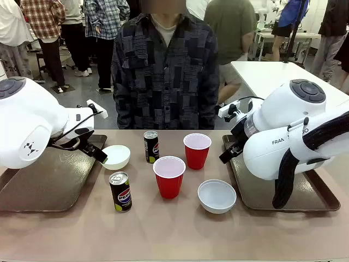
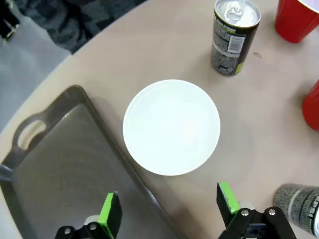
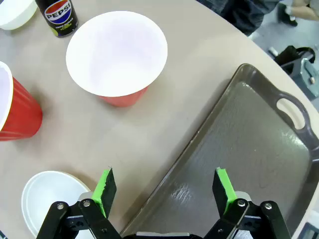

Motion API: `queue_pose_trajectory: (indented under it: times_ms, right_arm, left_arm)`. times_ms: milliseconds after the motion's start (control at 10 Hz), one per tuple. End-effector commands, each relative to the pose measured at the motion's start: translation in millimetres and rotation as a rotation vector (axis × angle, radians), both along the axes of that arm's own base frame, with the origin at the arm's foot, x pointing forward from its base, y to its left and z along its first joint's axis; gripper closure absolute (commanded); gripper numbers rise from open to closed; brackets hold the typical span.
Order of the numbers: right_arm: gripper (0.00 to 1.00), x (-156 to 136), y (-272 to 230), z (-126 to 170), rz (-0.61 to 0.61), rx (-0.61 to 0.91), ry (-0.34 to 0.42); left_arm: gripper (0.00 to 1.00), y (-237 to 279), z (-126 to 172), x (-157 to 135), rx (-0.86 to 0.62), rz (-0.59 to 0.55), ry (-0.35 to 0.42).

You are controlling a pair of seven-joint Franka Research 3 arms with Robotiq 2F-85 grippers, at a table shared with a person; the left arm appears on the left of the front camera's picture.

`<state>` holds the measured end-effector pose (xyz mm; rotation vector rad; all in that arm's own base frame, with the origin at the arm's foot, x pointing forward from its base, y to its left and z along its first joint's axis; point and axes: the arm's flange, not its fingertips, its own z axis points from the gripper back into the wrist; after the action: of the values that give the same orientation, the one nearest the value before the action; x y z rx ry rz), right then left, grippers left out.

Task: Prepare tableware on both trays.
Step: Pick up a Picnic Bowl from the table and place it on a Handle tray.

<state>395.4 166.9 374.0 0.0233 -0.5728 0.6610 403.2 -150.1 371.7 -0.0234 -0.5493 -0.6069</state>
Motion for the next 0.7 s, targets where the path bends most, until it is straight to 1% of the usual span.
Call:
queue_pose_trajectory:
  times_ms: [0,600]
  right_arm:
    - [0.0,0.0,0.0,0.0,0.0,0.0,0.0]
    - [0.0,0.0,0.0,0.0,0.0,0.0,0.0]
  left_arm:
    - [0.0,0.0,-0.1,-0.1,0.0,0.0,0.0]
    - [0.0,0.0,-0.1,-0.1,0.0,0.0,0.0]
